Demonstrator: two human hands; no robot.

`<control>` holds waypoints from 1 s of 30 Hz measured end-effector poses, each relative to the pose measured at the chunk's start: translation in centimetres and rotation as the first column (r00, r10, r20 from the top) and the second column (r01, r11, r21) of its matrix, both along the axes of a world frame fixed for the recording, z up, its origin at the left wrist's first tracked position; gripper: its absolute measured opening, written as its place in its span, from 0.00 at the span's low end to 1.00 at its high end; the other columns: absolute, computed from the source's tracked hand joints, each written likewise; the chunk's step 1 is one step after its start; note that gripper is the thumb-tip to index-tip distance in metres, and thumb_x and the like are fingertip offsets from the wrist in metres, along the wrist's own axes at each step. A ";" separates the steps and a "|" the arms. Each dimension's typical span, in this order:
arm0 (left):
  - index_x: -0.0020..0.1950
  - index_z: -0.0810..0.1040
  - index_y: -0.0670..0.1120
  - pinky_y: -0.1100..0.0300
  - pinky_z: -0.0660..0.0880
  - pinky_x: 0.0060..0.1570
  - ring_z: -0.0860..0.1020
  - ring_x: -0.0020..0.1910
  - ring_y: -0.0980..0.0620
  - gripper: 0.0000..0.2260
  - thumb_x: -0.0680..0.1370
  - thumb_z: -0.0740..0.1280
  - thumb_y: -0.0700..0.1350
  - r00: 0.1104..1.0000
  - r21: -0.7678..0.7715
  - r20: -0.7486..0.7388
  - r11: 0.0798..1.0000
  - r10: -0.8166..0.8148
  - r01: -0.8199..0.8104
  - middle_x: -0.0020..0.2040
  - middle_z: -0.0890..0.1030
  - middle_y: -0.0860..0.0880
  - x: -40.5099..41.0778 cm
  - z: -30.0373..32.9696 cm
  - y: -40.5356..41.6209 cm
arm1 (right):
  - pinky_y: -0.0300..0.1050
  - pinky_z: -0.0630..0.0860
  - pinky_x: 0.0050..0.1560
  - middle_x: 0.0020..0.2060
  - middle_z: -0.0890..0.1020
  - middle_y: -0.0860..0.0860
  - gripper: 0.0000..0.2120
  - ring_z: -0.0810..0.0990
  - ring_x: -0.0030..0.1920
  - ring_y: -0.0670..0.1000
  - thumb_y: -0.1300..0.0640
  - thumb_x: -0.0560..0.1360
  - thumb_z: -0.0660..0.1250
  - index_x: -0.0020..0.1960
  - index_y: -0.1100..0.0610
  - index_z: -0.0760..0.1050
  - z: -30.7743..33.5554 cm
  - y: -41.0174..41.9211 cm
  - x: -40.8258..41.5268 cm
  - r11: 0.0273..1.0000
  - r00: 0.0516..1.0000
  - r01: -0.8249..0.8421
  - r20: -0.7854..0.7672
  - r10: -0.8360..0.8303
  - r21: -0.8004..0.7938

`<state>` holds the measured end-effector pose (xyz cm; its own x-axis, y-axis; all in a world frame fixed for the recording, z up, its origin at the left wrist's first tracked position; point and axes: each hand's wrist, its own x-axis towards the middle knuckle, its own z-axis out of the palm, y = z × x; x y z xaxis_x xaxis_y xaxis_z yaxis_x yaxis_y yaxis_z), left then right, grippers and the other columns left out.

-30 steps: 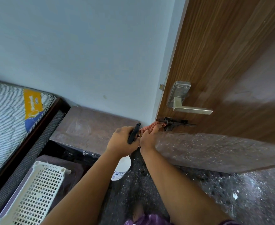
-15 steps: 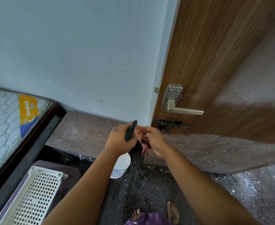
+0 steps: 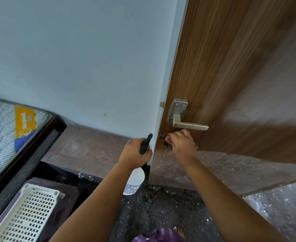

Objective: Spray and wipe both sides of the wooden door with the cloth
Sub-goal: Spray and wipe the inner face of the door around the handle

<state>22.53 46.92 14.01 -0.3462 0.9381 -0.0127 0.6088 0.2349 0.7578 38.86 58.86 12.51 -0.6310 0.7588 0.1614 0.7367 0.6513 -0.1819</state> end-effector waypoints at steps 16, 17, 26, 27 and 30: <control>0.35 0.73 0.46 0.65 0.66 0.32 0.71 0.29 0.55 0.09 0.73 0.69 0.40 0.998 -0.014 -0.037 0.999 0.042 -0.042 0.29 0.73 0.54 -0.4 0.2 -1.1 | 0.54 0.76 0.49 0.53 0.82 0.51 0.15 0.75 0.54 0.58 0.61 0.71 0.70 0.57 0.53 0.78 -0.6 0.4 0.2 0.987 0.999 0.031 0.012 -0.033 0.157; 0.35 0.73 0.47 0.64 0.66 0.31 0.70 0.29 0.55 0.09 0.73 0.69 0.40 0.998 -0.013 -0.040 0.999 0.044 -0.045 0.29 0.72 0.54 -0.4 0.2 -1.1 | 0.54 0.76 0.49 0.53 0.82 0.49 0.16 0.76 0.54 0.57 0.62 0.70 0.71 0.57 0.52 0.79 -0.2 0.2 -0.2 0.980 1.000 -0.021 0.019 0.018 0.196; 0.35 0.73 0.47 0.58 0.70 0.35 0.71 0.31 0.51 0.10 0.73 0.70 0.40 0.999 0.007 -0.024 0.999 0.048 -0.048 0.29 0.73 0.52 -0.3 0.7 -0.9 | 0.54 0.73 0.46 0.43 0.79 0.47 0.13 0.73 0.52 0.53 0.60 0.71 0.71 0.53 0.51 0.73 0.3 -0.1 -3.2 0.964 0.910 -0.196 0.398 0.111 0.179; 0.34 0.72 0.48 0.60 0.69 0.34 0.71 0.30 0.51 0.11 0.73 0.70 0.40 0.999 0.011 -0.025 0.999 0.046 -0.046 0.29 0.73 0.53 -0.4 0.7 -1.0 | 0.53 0.73 0.46 0.44 0.79 0.47 0.11 0.73 0.52 0.53 0.58 0.72 0.70 0.53 0.51 0.72 0.5 0.1 -2.9 0.963 0.912 -0.197 0.396 0.111 0.184; 0.33 0.70 0.51 0.62 0.68 0.33 0.71 0.30 0.52 0.13 0.73 0.70 0.40 0.998 0.016 -0.020 0.998 0.061 -0.061 0.29 0.73 0.54 -0.5 0.7 -1.3 | 0.54 0.76 0.51 0.55 0.75 0.50 0.08 0.72 0.57 0.55 0.58 0.77 0.64 0.56 0.52 0.73 0.9 0.2 -1.5 0.978 0.942 -0.126 0.329 0.065 0.167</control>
